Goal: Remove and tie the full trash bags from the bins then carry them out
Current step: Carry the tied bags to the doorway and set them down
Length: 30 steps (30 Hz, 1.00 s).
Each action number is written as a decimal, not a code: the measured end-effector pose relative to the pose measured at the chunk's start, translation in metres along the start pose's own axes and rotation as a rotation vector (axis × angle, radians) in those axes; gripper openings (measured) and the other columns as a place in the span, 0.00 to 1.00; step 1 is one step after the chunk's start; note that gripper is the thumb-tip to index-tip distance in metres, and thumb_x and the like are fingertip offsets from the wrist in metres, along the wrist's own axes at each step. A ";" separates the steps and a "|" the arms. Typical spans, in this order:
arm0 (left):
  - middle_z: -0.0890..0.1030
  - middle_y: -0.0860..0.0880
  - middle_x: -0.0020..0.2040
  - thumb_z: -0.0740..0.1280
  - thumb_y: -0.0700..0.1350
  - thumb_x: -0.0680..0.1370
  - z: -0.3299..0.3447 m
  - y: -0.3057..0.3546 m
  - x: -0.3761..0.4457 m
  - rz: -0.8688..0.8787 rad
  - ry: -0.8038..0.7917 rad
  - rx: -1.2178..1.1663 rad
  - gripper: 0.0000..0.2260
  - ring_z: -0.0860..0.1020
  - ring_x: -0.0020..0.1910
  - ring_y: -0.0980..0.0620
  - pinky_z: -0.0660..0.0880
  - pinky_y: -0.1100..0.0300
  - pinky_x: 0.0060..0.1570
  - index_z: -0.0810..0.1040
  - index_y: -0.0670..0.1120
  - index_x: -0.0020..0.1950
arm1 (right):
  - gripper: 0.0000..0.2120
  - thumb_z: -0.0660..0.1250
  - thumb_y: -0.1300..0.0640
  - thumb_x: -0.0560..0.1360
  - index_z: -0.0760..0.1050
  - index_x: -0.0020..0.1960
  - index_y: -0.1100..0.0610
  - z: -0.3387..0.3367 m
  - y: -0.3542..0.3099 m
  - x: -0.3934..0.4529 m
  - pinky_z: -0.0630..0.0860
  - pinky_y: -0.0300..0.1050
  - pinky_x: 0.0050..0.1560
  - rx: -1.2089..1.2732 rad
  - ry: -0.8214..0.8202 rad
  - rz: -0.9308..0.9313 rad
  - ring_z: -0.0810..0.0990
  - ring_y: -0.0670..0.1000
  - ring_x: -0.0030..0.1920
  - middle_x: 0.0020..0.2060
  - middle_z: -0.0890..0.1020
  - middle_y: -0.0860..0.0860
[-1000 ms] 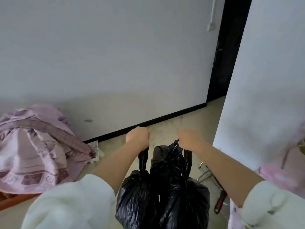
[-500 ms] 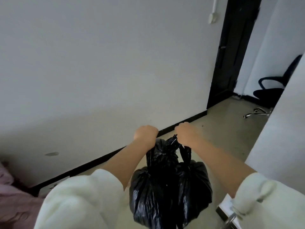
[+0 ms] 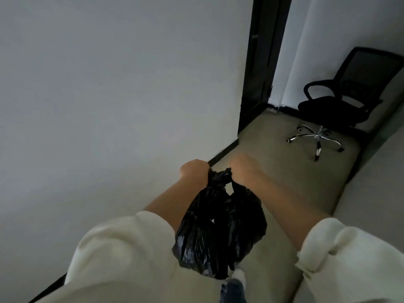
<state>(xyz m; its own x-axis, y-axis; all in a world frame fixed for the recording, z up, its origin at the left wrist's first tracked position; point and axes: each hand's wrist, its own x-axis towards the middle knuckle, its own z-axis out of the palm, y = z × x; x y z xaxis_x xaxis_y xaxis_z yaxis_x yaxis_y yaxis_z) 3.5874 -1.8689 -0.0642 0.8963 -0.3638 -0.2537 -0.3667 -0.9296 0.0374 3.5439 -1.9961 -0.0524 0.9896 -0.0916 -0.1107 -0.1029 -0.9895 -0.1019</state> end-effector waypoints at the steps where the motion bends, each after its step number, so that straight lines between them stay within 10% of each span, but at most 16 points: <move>1: 0.78 0.46 0.46 0.58 0.34 0.75 -0.001 0.004 0.028 -0.005 -0.009 0.002 0.12 0.78 0.54 0.44 0.69 0.60 0.40 0.77 0.40 0.55 | 0.07 0.58 0.67 0.73 0.74 0.41 0.63 0.001 0.011 0.029 0.72 0.50 0.48 -0.009 -0.022 -0.015 0.75 0.58 0.53 0.42 0.76 0.59; 10: 0.76 0.43 0.60 0.58 0.36 0.76 -0.028 0.044 0.269 -0.034 -0.085 -0.021 0.13 0.76 0.59 0.44 0.73 0.57 0.52 0.75 0.41 0.58 | 0.12 0.58 0.65 0.75 0.72 0.57 0.63 0.000 0.141 0.249 0.72 0.49 0.56 -0.043 -0.152 0.033 0.70 0.58 0.61 0.58 0.74 0.59; 17: 0.78 0.43 0.56 0.62 0.37 0.75 -0.002 0.082 0.441 -0.013 -0.140 -0.059 0.11 0.77 0.55 0.44 0.72 0.57 0.45 0.75 0.42 0.56 | 0.05 0.58 0.64 0.75 0.73 0.45 0.60 0.028 0.235 0.409 0.72 0.50 0.55 -0.106 -0.259 0.026 0.71 0.59 0.59 0.47 0.75 0.57; 30: 0.78 0.42 0.55 0.57 0.34 0.76 0.039 0.122 0.680 -0.286 -0.324 -0.275 0.12 0.76 0.56 0.41 0.74 0.52 0.46 0.74 0.41 0.56 | 0.08 0.59 0.63 0.75 0.72 0.53 0.62 0.119 0.358 0.659 0.73 0.49 0.53 -0.148 -0.551 -0.035 0.72 0.58 0.58 0.55 0.75 0.58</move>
<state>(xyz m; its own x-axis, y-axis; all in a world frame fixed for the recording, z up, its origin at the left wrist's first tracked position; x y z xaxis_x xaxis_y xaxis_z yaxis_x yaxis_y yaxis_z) 4.1425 -2.2270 -0.2703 0.8121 -0.0956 -0.5756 0.0003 -0.9864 0.1643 4.1468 -2.3977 -0.2800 0.7899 -0.0261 -0.6127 -0.0170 -0.9996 0.0207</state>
